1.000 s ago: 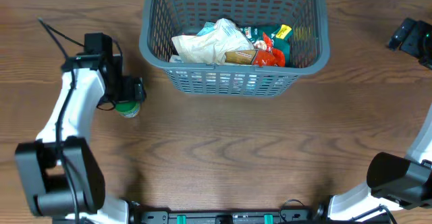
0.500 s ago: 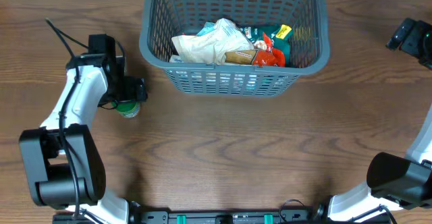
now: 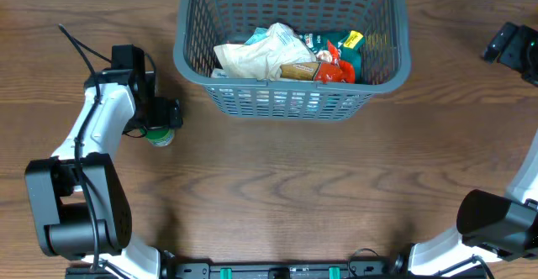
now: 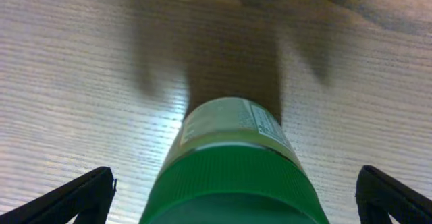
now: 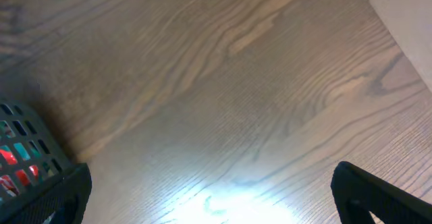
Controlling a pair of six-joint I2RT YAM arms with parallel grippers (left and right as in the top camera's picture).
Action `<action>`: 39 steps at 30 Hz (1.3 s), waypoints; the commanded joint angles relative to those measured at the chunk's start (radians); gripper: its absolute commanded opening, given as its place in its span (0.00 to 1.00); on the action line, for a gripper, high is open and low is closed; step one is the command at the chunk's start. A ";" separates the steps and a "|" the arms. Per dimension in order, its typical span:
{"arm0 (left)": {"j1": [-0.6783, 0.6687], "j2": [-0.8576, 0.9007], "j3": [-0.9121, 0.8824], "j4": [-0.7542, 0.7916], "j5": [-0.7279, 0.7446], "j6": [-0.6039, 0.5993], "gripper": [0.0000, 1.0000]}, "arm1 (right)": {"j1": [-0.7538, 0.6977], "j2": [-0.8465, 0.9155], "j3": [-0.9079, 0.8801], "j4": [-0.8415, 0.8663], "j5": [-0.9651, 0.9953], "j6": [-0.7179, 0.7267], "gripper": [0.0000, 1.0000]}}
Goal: Pack container
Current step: 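Lower the left gripper and close it around the green-capped jar, then lift the jar with the left gripper and carry it over the basket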
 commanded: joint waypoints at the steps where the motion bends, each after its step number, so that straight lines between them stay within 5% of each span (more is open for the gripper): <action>1: 0.003 0.016 -0.026 0.011 -0.021 -0.012 0.99 | -0.006 0.000 0.000 -0.001 0.010 0.008 0.99; 22: 0.003 0.016 -0.098 0.093 -0.019 -0.006 0.97 | -0.006 0.000 0.000 -0.001 0.010 0.008 0.99; 27: 0.003 0.016 -0.098 0.108 -0.019 0.000 0.76 | -0.006 0.000 0.000 -0.001 0.010 0.008 0.99; 32: 0.003 0.016 -0.098 0.114 -0.019 0.000 0.32 | -0.006 0.000 0.000 -0.001 0.010 0.008 0.99; 34: 0.003 0.016 -0.098 0.114 -0.019 0.000 0.06 | -0.006 0.000 0.000 -0.001 0.010 0.008 0.99; 39: 0.003 0.016 -0.098 0.114 -0.019 0.000 0.06 | -0.006 0.000 0.000 -0.001 0.010 0.008 0.99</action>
